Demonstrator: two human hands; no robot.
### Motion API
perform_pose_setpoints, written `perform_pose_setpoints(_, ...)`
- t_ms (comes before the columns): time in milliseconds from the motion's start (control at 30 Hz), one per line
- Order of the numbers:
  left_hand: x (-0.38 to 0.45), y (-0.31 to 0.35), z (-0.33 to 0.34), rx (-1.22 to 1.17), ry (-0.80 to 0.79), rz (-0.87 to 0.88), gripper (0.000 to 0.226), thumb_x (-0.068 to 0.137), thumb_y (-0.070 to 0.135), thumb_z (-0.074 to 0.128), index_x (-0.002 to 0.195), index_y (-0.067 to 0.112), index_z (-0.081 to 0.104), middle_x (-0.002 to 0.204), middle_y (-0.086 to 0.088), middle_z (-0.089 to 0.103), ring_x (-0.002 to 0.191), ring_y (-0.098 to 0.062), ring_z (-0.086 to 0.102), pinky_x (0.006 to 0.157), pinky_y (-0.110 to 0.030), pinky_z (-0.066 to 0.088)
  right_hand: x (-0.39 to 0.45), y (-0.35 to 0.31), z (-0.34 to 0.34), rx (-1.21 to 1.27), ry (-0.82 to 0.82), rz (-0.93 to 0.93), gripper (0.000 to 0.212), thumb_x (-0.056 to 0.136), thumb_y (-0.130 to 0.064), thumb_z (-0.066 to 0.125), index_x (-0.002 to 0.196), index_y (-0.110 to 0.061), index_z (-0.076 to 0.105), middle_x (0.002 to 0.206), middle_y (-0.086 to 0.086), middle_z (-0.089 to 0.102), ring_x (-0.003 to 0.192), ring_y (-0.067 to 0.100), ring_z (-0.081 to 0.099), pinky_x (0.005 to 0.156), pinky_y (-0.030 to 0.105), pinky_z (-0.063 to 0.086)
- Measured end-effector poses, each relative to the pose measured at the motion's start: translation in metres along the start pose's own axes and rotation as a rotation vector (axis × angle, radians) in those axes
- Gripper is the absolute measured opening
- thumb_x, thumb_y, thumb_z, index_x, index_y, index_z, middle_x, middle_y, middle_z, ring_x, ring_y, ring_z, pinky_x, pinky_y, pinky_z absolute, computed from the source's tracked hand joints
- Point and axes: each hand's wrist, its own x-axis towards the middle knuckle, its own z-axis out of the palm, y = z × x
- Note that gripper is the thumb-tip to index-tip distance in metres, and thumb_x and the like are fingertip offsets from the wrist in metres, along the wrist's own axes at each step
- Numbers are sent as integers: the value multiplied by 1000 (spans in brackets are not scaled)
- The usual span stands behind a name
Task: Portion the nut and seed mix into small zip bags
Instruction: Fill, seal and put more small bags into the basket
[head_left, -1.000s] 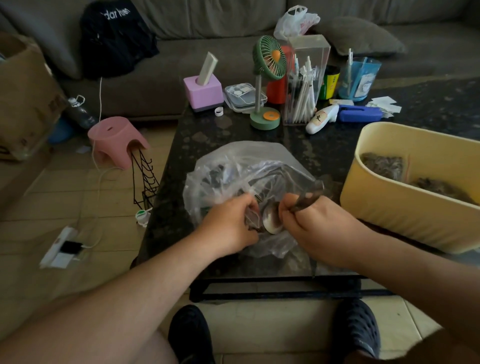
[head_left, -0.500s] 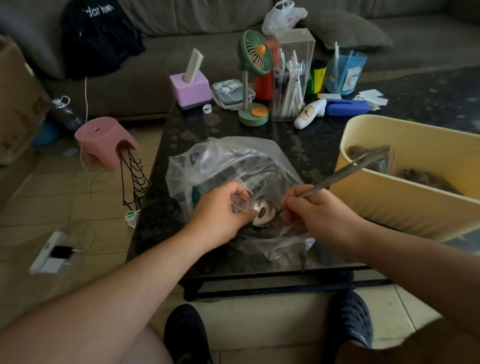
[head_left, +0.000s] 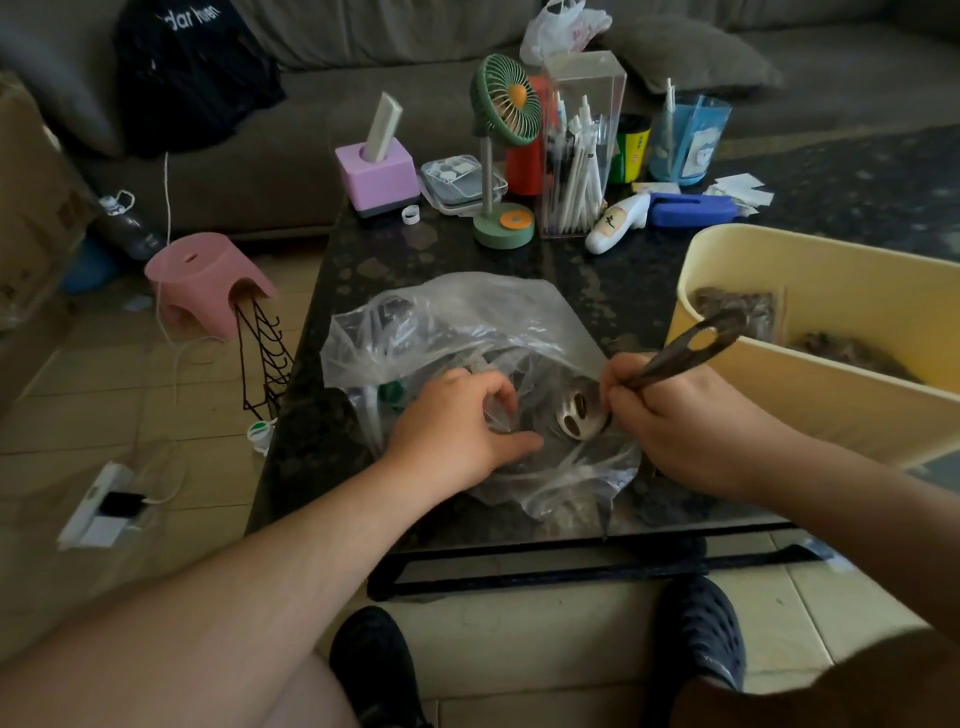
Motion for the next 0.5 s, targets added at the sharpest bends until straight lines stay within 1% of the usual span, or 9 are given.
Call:
perform_pose_setpoints(67,-1,4,3,78,-28,10,44,66,75,83,89,42,65,101,19,50,102,-9,53,82,-35,50,-2,2,2,3,-16,-21,25,105,-19,48,83,-30,54,78,-7,57,74,8,55,69,30,46)
perform_pose_setpoints(133,-1,7,7,160,-48,9,44,67,78,80,90,42,68,102,18,48,103,-8,49,79,-33,44,-5,3,5,-28,0,-77,22,104,-18,47,85,-28,53,79,-7,57,74,9,55,68,31,45)
perform_pose_setpoints(233,-1,13,11,242,-44,-3,28,80,69,76,90,43,70,106,14,48,107,-11,53,81,-33,47,-7,3,13,-155,44,-200,14,102,-12,47,91,-18,53,81,-2,55,70,15,53,66,34,41)
perform_pose_setpoints(300,1,16,11,242,-63,-8,20,85,63,74,86,43,69,106,13,52,107,-12,56,84,-34,50,-6,4,12,-111,50,-150,16,103,-16,46,89,-22,52,81,-5,55,71,11,52,66,32,40)
perform_pose_setpoints(367,4,14,9,161,-82,-25,18,85,56,77,82,40,68,103,14,60,101,-11,60,87,-37,56,-3,5,10,-9,43,-31,22,104,-20,47,84,-25,53,78,-7,55,72,9,52,64,30,40)
perform_pose_setpoints(400,6,12,6,67,-78,-55,15,85,49,78,84,39,67,100,14,64,97,-11,63,87,-39,59,-3,5,10,30,50,6,23,104,-21,47,83,-25,53,76,-6,55,70,10,52,63,29,39)
perform_pose_setpoints(433,9,11,1,-48,-56,-99,12,85,42,78,89,38,67,98,14,66,91,-12,66,85,-40,60,-2,6,10,55,63,24,22,104,-20,47,84,-24,55,74,-4,56,69,11,52,63,30,39)
perform_pose_setpoints(500,13,10,-7,-225,0,-207,16,89,33,75,99,36,63,99,10,69,79,-13,69,78,-36,61,1,6,9,81,117,36,20,104,-19,47,87,-22,57,75,-1,60,70,12,55,64,35,43)
